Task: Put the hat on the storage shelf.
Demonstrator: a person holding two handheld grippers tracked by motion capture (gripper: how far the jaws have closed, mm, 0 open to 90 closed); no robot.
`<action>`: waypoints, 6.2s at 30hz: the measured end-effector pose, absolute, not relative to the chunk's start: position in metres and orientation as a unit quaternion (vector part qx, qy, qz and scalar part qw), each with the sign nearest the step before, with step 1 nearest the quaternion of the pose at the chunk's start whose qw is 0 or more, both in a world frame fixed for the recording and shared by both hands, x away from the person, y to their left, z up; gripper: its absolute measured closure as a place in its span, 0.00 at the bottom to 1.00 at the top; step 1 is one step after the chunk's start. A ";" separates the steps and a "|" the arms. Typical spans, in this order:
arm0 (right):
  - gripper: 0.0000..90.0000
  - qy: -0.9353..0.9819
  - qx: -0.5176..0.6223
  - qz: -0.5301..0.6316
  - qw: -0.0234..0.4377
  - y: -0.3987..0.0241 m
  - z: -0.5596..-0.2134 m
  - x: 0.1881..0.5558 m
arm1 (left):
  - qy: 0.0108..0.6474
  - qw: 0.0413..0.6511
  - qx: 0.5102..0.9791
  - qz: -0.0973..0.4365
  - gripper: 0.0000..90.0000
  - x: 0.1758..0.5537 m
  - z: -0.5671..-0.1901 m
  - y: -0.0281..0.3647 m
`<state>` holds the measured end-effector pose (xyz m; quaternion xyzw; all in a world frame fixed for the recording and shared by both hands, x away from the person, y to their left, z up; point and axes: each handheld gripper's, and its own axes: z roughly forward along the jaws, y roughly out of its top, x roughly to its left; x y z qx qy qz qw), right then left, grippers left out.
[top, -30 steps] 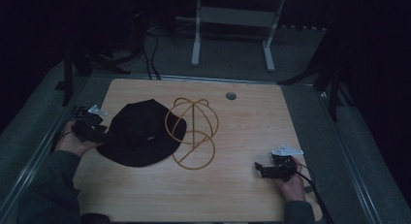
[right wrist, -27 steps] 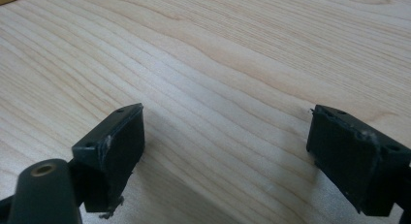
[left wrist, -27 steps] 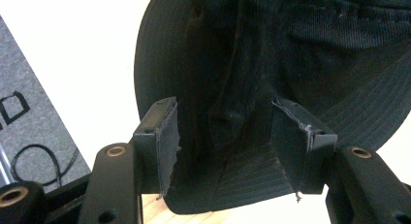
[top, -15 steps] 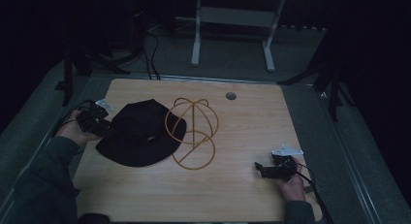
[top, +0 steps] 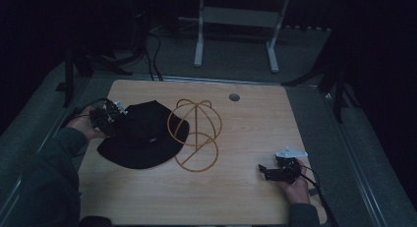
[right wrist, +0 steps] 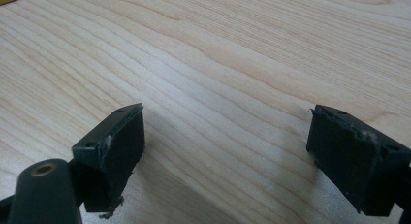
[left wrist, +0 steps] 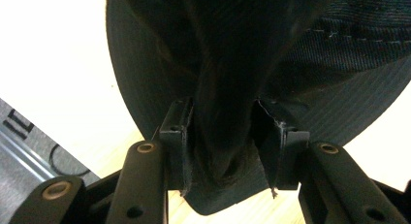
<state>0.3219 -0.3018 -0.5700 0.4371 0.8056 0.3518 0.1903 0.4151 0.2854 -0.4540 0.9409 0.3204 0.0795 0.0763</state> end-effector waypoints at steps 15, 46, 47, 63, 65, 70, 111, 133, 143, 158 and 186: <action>0.15 0.806 0.437 0.352 0.190 -0.302 -0.570 0.322 | 0.276 -0.007 0.959 0.056 0.86 0.425 -0.461 0.264; 0.15 0.805 0.437 0.352 0.190 -0.302 -0.570 0.322 | 0.302 0.100 0.946 0.061 0.98 0.412 -0.450 0.294; 0.15 0.805 0.437 0.352 0.190 -0.302 -0.570 0.322 | 0.302 0.100 0.946 0.061 0.98 0.412 -0.450 0.294; 0.15 0.805 0.437 0.352 0.191 -0.302 -0.570 0.322 | 0.327 0.170 0.928 0.062 0.98 0.405 -0.436 0.318; 0.15 0.805 0.437 0.352 0.190 -0.302 -0.570 0.322 | 0.329 0.177 0.926 0.062 0.98 0.404 -0.434 0.320; 0.15 0.805 0.437 0.352 0.191 -0.302 -0.570 0.322 | 0.333 0.189 0.922 0.061 0.98 0.403 -0.428 0.325; 0.15 0.805 0.437 0.352 0.191 -0.302 -0.570 0.322 | 0.338 0.247 0.903 0.096 0.98 0.386 -0.377 0.351; 0.15 0.805 0.437 0.352 0.191 -0.302 -0.570 0.322 | 0.330 0.260 0.900 0.119 0.98 0.381 -0.338 0.357; 0.15 0.806 0.437 0.352 0.191 -0.302 -0.570 0.322 | 0.330 0.272 0.895 0.129 0.98 0.380 -0.323 0.360; 0.15 0.805 0.437 0.352 0.191 -0.302 -0.570 0.322 | 0.320 0.291 0.893 0.129 0.98 0.379 -0.303 0.359; 0.15 0.805 0.437 0.352 0.191 -0.302 -0.570 0.322 | 0.284 0.338 0.891 0.107 0.98 0.388 -0.279 0.339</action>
